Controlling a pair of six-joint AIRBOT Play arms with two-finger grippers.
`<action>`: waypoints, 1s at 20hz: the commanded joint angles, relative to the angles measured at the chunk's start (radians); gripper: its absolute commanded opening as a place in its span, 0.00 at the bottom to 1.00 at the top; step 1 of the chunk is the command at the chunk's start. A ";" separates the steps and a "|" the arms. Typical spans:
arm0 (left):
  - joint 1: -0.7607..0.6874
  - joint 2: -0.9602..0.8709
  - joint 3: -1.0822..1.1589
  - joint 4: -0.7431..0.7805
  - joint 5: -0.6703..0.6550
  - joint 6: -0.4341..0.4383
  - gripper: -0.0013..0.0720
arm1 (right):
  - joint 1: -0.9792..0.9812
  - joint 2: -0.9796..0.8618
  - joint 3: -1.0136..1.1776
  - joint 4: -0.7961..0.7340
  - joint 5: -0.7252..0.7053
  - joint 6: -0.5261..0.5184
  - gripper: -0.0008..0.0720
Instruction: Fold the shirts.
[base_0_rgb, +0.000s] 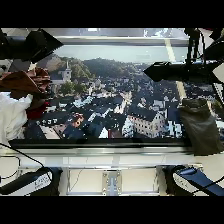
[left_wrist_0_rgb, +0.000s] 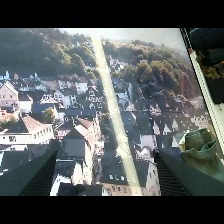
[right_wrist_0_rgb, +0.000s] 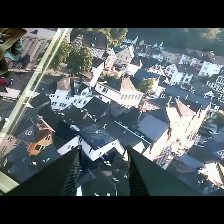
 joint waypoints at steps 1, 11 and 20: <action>0.000 0.000 0.000 0.000 0.000 0.000 0.99 | 0.001 0.001 0.001 0.000 0.000 0.000 0.48; 0.000 -0.001 -0.001 0.000 0.001 0.000 0.99 | 0.001 0.001 0.001 0.000 0.000 0.000 0.48; 0.082 -0.029 -0.001 0.260 0.048 0.005 0.99 | 0.000 0.001 0.001 0.000 -0.147 0.000 0.48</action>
